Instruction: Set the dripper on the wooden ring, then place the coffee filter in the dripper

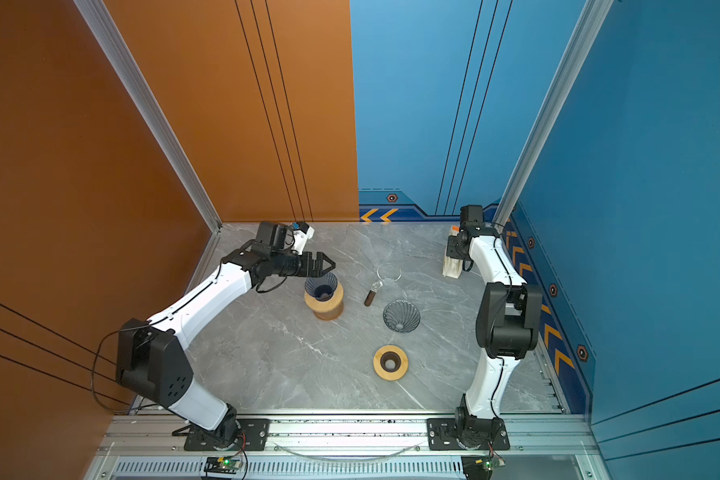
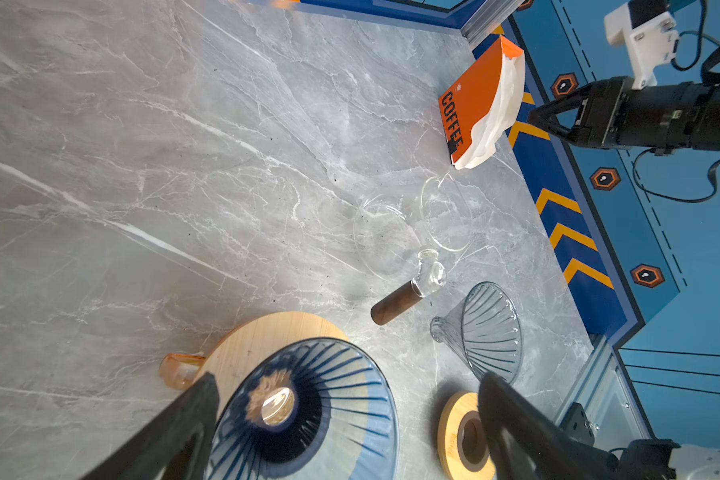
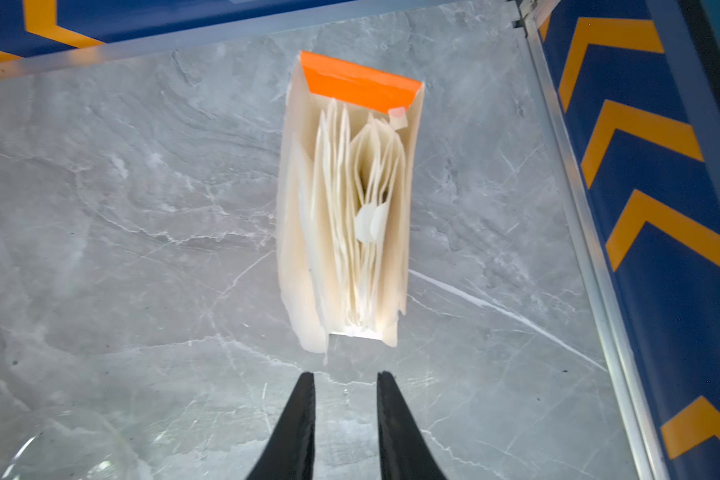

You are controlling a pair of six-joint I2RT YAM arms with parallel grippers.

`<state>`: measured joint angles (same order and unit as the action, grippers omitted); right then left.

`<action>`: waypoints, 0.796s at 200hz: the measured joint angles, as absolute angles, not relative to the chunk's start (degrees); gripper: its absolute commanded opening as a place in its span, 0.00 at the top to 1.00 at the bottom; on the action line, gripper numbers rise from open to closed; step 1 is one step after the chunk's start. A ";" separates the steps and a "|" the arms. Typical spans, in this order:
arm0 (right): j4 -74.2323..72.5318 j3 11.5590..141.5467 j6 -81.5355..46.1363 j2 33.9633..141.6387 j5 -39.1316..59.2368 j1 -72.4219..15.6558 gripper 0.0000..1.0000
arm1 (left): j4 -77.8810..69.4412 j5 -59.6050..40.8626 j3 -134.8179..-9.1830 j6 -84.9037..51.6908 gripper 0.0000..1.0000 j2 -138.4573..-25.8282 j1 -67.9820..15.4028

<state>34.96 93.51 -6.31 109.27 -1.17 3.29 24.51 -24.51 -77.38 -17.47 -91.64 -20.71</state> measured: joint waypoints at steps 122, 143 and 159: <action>34.98 91.88 -11.03 109.27 -4.25 4.69 0.82 | 24.51 -24.51 -77.38 -17.47 0.02 -91.61 -20.71; 35.00 91.00 -11.68 109.27 -4.34 5.54 0.82 | 24.51 -24.53 -77.38 -17.47 0.02 -91.61 -20.71; 35.00 90.98 -11.97 109.27 -4.32 5.80 0.82 | 24.51 -24.53 -77.38 -17.47 0.02 -91.64 -20.71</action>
